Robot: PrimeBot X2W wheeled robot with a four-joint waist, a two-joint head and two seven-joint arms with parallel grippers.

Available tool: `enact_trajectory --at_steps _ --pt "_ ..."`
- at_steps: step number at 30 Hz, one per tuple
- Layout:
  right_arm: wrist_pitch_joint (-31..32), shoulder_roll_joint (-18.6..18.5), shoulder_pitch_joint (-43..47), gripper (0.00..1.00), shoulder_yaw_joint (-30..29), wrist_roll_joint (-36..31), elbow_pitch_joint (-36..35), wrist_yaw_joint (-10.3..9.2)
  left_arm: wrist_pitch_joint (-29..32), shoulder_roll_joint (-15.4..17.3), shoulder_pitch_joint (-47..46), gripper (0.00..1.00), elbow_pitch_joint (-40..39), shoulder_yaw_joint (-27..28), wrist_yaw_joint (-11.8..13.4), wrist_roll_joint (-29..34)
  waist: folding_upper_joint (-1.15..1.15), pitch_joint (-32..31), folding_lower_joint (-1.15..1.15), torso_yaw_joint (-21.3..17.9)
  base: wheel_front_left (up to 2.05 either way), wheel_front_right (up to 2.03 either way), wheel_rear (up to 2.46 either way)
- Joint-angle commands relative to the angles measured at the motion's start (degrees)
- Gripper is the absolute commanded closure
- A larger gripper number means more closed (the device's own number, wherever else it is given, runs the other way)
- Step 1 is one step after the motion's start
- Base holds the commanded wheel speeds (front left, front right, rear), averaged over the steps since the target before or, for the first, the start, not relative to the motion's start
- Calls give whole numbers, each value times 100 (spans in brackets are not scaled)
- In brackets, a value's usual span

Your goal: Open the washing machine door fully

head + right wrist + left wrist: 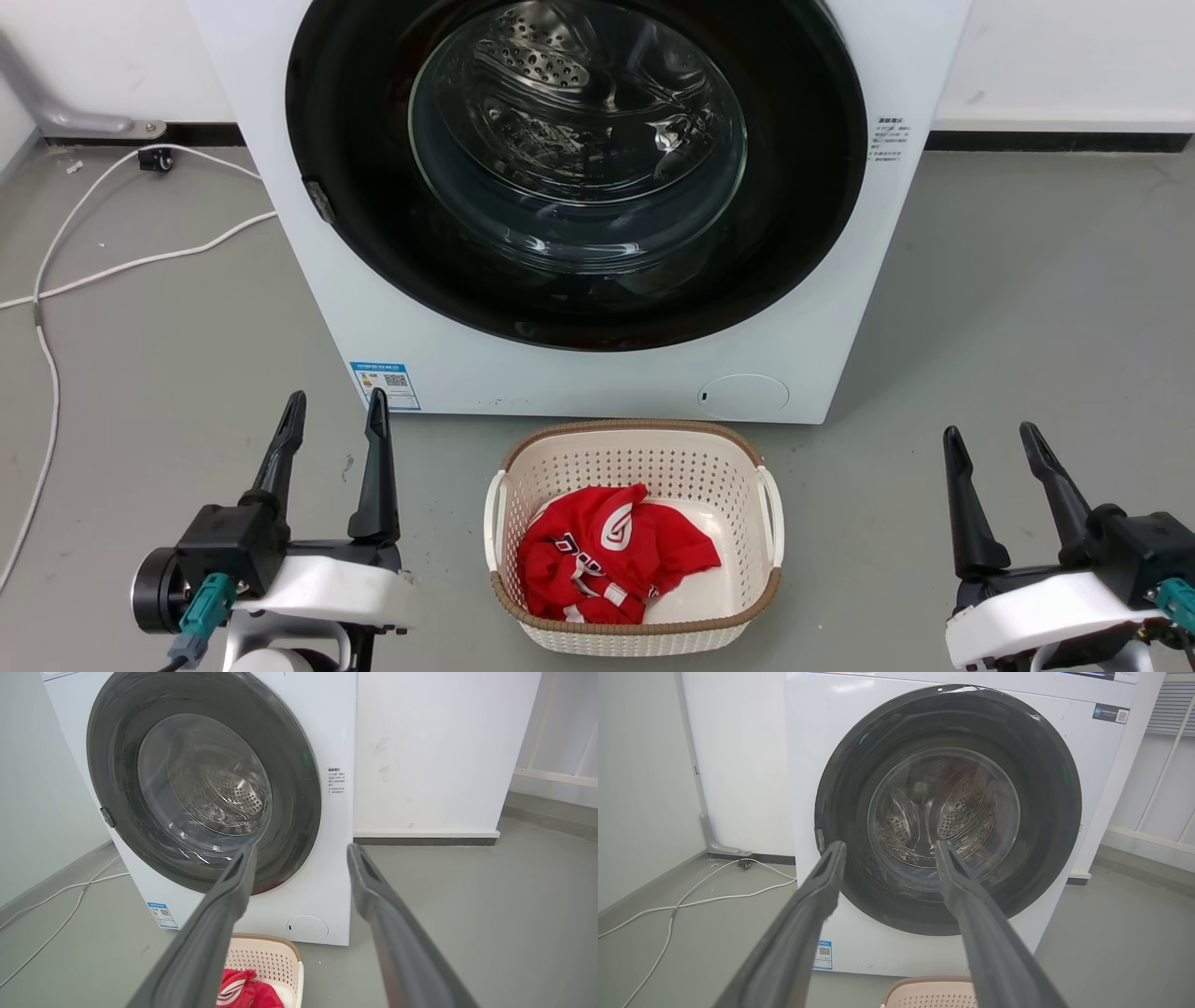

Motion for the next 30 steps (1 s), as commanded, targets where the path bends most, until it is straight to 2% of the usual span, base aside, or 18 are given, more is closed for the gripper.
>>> enact_trajectory --at_steps 1,16,27,30 --pt "-29 1 35 0 8 -118 -72 -2 -39 -15 53 0 -45 20 -33 122 0 0 0 4 0 0 0" --pt "-76 2 159 0 -27 -633 -213 -2 -207 -202 136 0 -36 289 -346 889 0 -4 0 60 0 0 0" --pt "-195 4 199 0 -49 -806 -110 -3 -323 -404 200 0 65 505 -653 1238 0 -14 0 74 0 0 0" --pt "-211 4 190 0 -51 -674 -44 -3 -322 -457 206 0 126 588 -736 1198 0 -17 0 72 0 0 0"
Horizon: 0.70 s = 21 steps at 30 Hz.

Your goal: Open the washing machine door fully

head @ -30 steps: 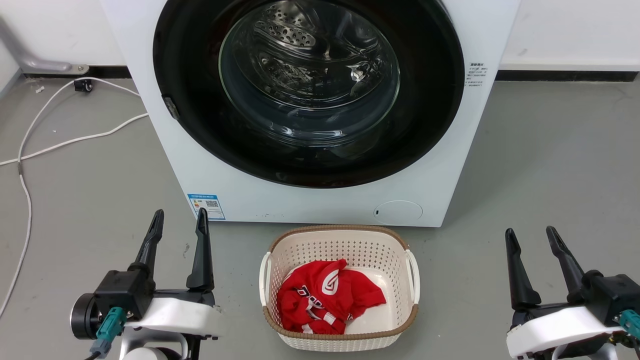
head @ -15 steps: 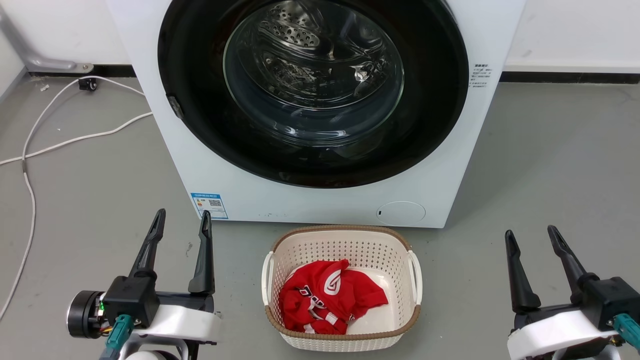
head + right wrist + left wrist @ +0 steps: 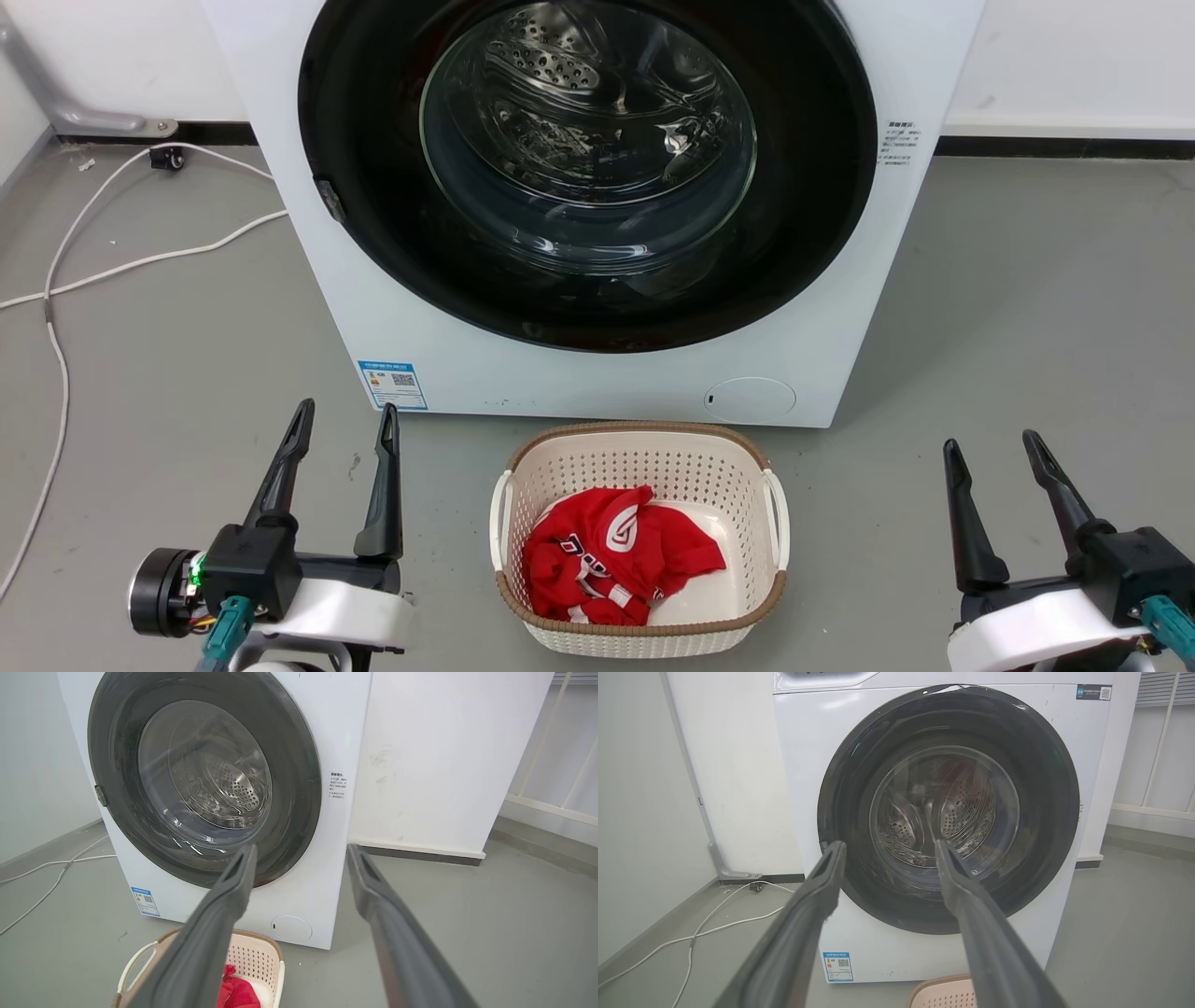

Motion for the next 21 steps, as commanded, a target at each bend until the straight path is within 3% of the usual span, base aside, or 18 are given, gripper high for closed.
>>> enact_trajectory --at_steps 1,17,18,19,20,21 --pt "-42 5 60 0 -3 26 33 -2 -27 -19 80 0 21 43 -35 2 0 -1 0 -3 0 0 0" --pt "-89 5 -21 0 -11 275 249 -3 -22 -159 92 0 152 224 -215 68 0 -9 0 -18 0 0 0" --pt "-93 5 -27 20 -10 313 258 -3 -22 -162 90 0 155 228 -221 78 0 -7 0 -19 0 0 0" --pt "-103 5 -35 68 -4 324 267 -3 -22 -164 86 0 158 232 -215 85 0 -4 0 -20 0 0 0" --pt "-106 5 -41 100 2 333 273 -2 -22 -168 82 0 158 236 -220 96 0 -3 0 -22 0 0 0" --pt "-99 5 -44 100 11 361 283 -2 -22 -170 80 0 157 240 -220 109 0 -3 0 -22 0 0 0"
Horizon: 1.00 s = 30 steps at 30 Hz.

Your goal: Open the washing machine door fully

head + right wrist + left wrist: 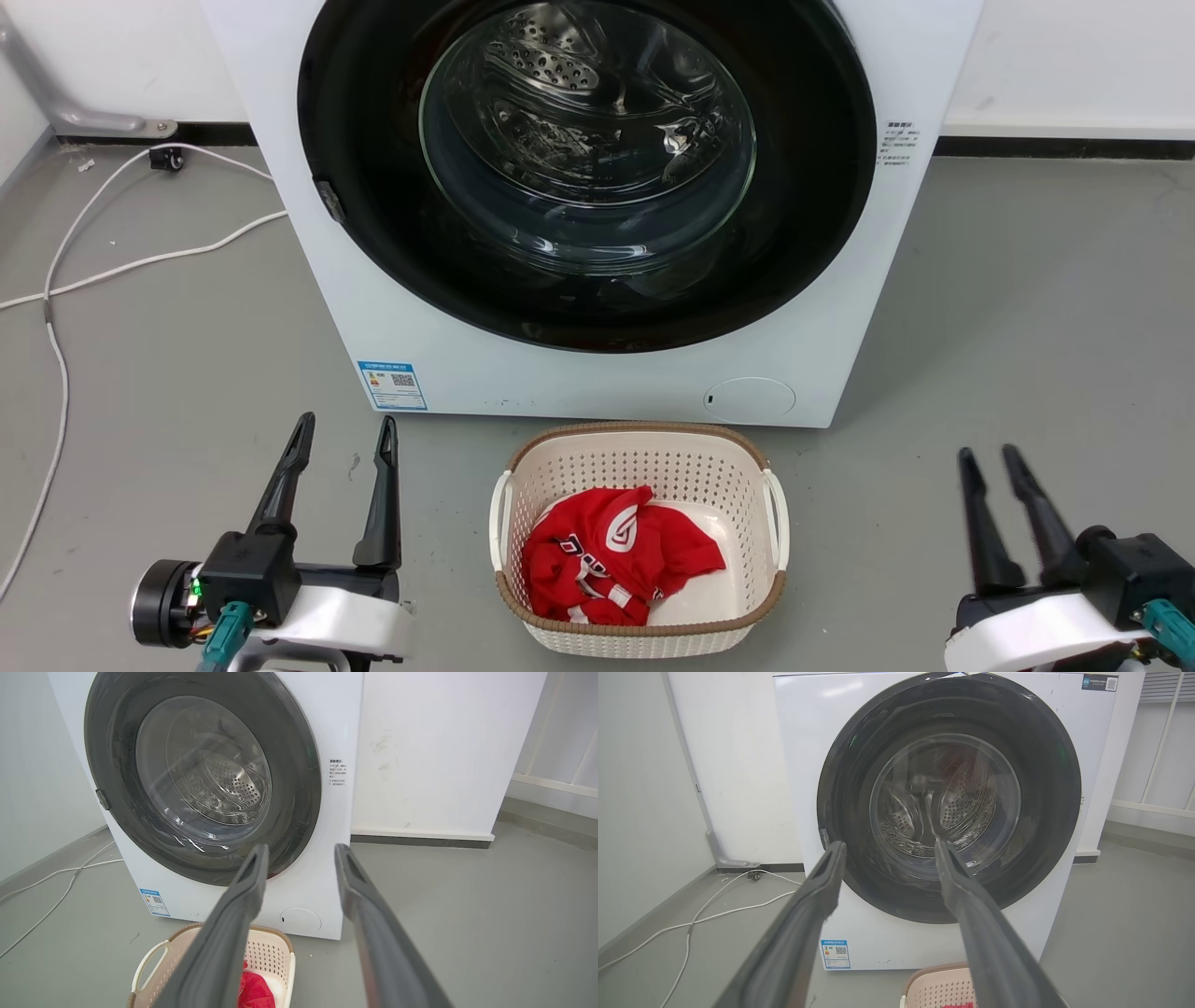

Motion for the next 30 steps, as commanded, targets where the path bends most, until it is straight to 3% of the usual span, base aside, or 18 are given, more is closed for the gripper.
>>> enact_trajectory --at_steps 1,5,7,13,18,21,25,30 --pt "-12 5 -35 100 11 32 14 -2 -15 -8 24 0 1 23 -9 42 0 2 0 -1 0 0 0" --pt "-59 5 -59 100 31 288 63 -2 -15 -17 25 0 1 42 -6 86 0 8 0 -6 0 0 0" --pt "-106 5 -78 100 63 865 161 -2 -15 -21 24 0 2 47 -9 91 0 9 0 -8 0 0 0" --pt "-370 6 -249 100 316 3500 515 -2 -15 -26 46 0 -13 66 2 109 0 3 0 -12 0 0 0" --pt "-457 5 -558 100 545 6231 561 -1 -15 -30 48 0 -30 120 19 79 0 30 0 -52 0 0 0" --pt "-460 4 -842 100 452 7499 548 -1 -15 -32 33 0 -43 166 23 66 0 66 0 -92 0 0 0" --pt "-459 5 -1411 100 252 8365 789 -2 -15 -34 -18 0 -72 237 17 34 0 151 0 -149 0 0 0" --pt "-213 -177 -2449 100 23 8818 1430 -1 -15 -35 -125 0 -126 312 -6 -1 0 321 0 -208 0 0 0"
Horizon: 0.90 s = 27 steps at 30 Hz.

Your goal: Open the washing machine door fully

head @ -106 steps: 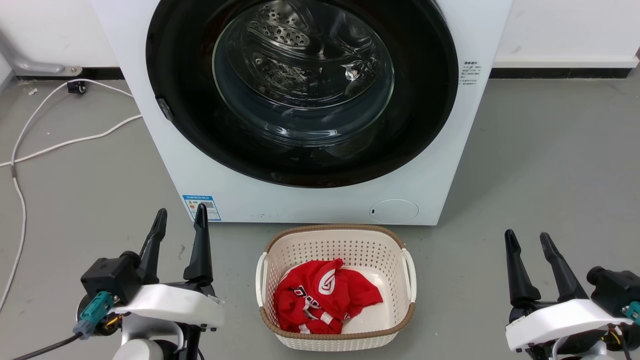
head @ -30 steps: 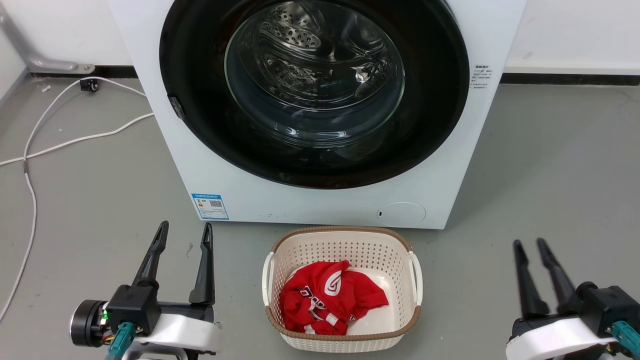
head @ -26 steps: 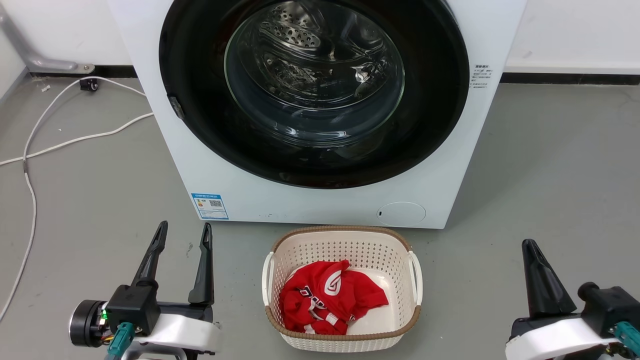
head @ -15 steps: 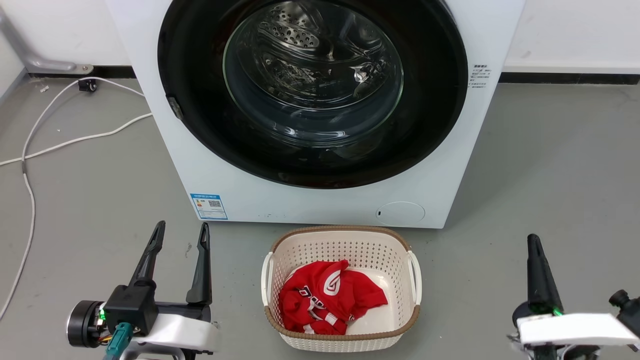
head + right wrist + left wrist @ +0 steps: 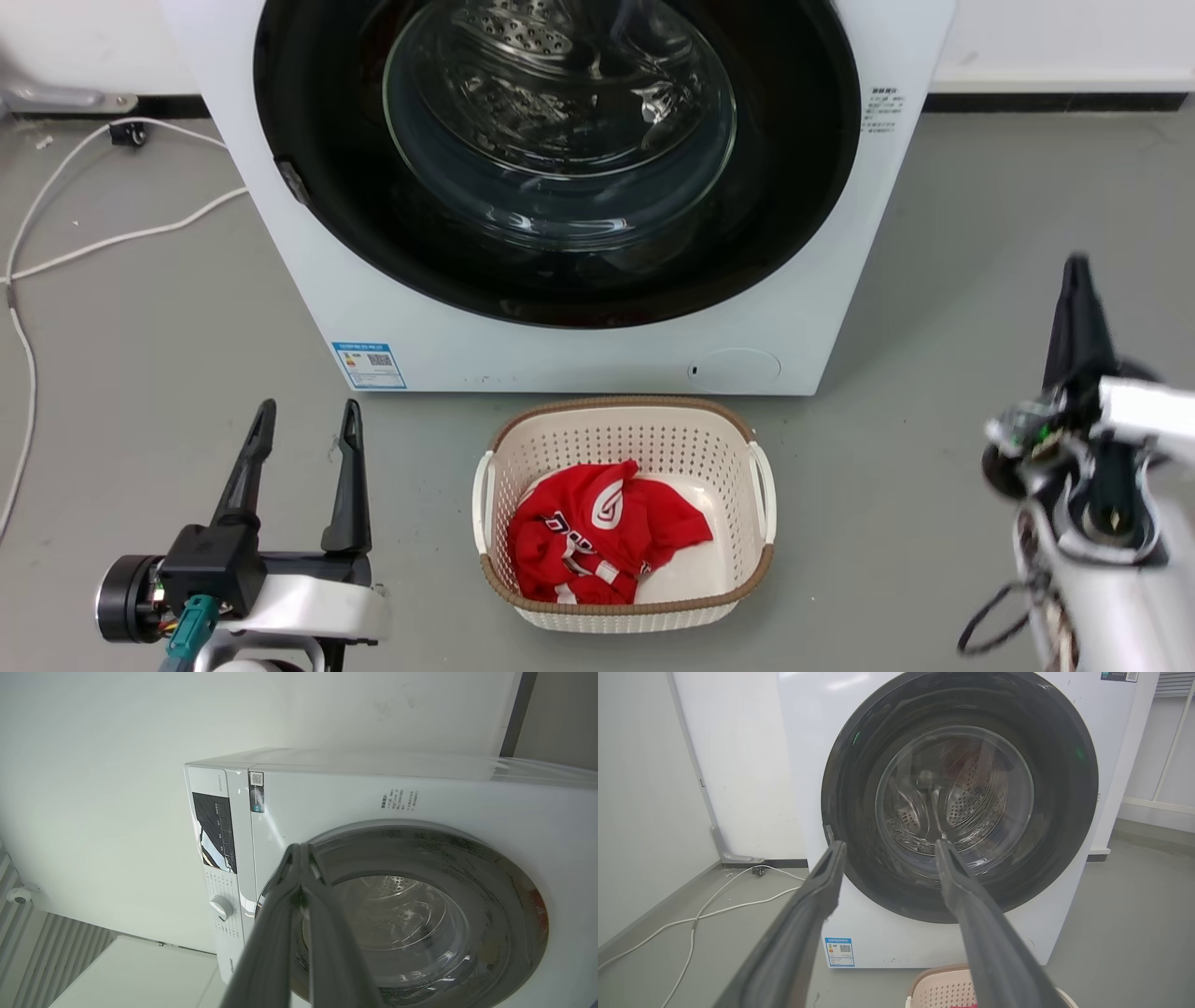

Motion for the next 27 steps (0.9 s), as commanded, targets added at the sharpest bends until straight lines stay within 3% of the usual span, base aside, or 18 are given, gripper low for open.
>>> enact_trajectory --at_steps 1,6,14,16,17,18,23,27 --pt "148 -175 -409 100 -33 98 267 0 -15 -6 -91 0 -30 27 -15 -24 0 98 0 -25 0 0 0" --pt "612 -523 -1469 100 98 218 1092 0 -15 -2 -200 0 -96 78 -49 -33 0 279 0 -35 0 0 0" --pt "1687 -1082 -3870 100 797 -86 3042 0 -15 15 -507 0 -249 108 -124 -88 0 824 0 38 0 0 0" --pt "1942 -1099 -4464 100 987 -224 3517 0 -15 39 -616 0 -302 113 -140 -115 0 991 0 58 0 0 0" --pt "2284 -1065 -5283 100 1230 -416 4202 0 -15 65 -794 0 -377 107 -143 -156 0 1261 0 94 0 0 0" --pt "2385 -1044 -5539 100 1308 -478 4420 0 -15 73 -860 0 -401 101 -147 -159 0 1351 0 111 0 0 0" --pt "2801 -917 -6547 100 1708 -894 5375 0 -15 106 -1140 0 -498 53 -156 -228 0 1701 0 207 0 0 0" --pt "2939 -857 -7040 100 1914 -1154 5749 0 -15 135 -1277 0 -567 -14 -159 -287 0 1902 0 283 0 0 0"
